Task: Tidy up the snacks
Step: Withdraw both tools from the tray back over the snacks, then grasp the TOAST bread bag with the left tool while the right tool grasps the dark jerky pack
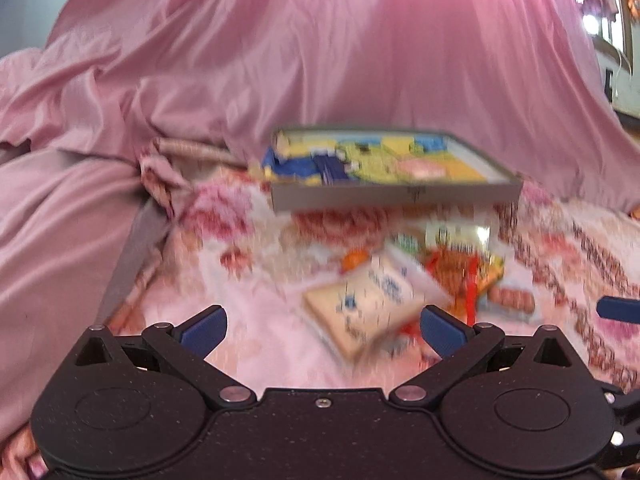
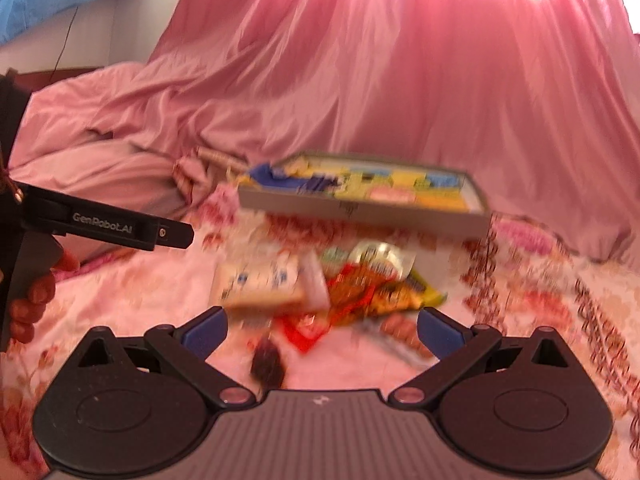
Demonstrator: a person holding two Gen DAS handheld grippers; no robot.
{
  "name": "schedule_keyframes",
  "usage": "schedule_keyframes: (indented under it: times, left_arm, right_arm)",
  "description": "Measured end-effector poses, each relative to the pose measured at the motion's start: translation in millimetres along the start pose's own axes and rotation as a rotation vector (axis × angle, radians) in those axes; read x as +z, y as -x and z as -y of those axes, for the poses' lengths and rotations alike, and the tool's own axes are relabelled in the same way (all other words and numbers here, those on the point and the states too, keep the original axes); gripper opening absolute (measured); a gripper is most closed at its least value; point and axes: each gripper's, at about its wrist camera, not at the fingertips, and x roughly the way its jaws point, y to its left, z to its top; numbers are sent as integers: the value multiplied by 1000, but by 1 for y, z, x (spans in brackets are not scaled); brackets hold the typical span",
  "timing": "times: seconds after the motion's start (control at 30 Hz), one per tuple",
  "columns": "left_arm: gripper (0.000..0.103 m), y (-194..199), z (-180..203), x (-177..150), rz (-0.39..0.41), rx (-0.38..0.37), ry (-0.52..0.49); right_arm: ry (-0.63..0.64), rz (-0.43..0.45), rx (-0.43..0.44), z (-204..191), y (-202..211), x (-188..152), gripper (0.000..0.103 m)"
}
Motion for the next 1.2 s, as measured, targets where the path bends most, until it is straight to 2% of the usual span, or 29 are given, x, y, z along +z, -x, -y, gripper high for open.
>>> schedule_keyframes:
  times: [0.13, 0.27, 0.43, 0.57, 0.9, 1.1, 1.2]
  left_arm:
    - [102, -11, -2, -10, -82, -2, -4]
    - [102, -24, -5, -17, -154, -40, -19]
    - [102, -38, -10, -21, -188, -47, -29]
    - [102, -47, -15, -19, -179, -64, -30]
    - [102, -67, -17, -14, -131, -141, -115]
    - [102, -85, -17, -6, -70, -188, -175]
    - [102, -97, -13, -3, -32, -204, -241]
  right_arm:
    - [-14, -81, 15, 0, -11, -7, 103]
    - [-22, -147, 36, -1, -23, -13, 103]
    - [-11, -192, 75, -7, -39, -18, 103]
    - [-7, -215, 93, -11, -53, -19, 103]
    - [31, -276, 133, -17, -84, -16, 103]
    - [7, -295, 153, -14, -93, -16, 101]
    - [4, -291, 160, -14, -93, -16, 99]
